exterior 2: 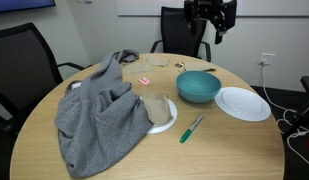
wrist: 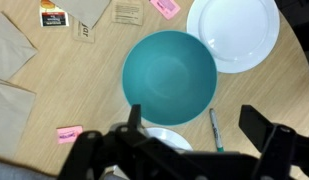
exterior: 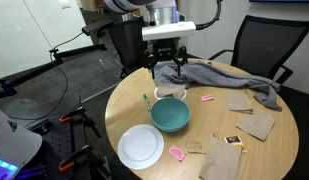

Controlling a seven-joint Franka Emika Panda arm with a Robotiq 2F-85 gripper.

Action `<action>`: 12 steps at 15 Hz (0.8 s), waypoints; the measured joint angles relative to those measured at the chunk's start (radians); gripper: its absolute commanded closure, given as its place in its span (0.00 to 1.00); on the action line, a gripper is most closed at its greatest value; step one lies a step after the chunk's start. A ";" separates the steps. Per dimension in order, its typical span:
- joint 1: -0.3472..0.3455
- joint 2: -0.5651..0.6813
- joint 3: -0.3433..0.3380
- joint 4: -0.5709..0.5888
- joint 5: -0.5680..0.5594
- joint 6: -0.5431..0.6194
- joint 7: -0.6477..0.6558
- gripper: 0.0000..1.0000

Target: Move the bowl closer to the marker

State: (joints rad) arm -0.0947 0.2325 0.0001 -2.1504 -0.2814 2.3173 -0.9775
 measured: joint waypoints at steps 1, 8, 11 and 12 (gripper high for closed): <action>-0.001 -0.023 0.000 -0.008 0.011 -0.002 -0.001 0.00; -0.003 -0.116 0.000 -0.036 0.074 -0.031 -0.017 0.00; -0.003 -0.127 0.000 -0.036 0.081 -0.036 -0.021 0.00; -0.003 -0.129 0.000 -0.036 0.082 -0.038 -0.021 0.00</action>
State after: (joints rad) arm -0.0982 0.1037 -0.0002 -2.1863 -0.1992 2.2793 -0.9986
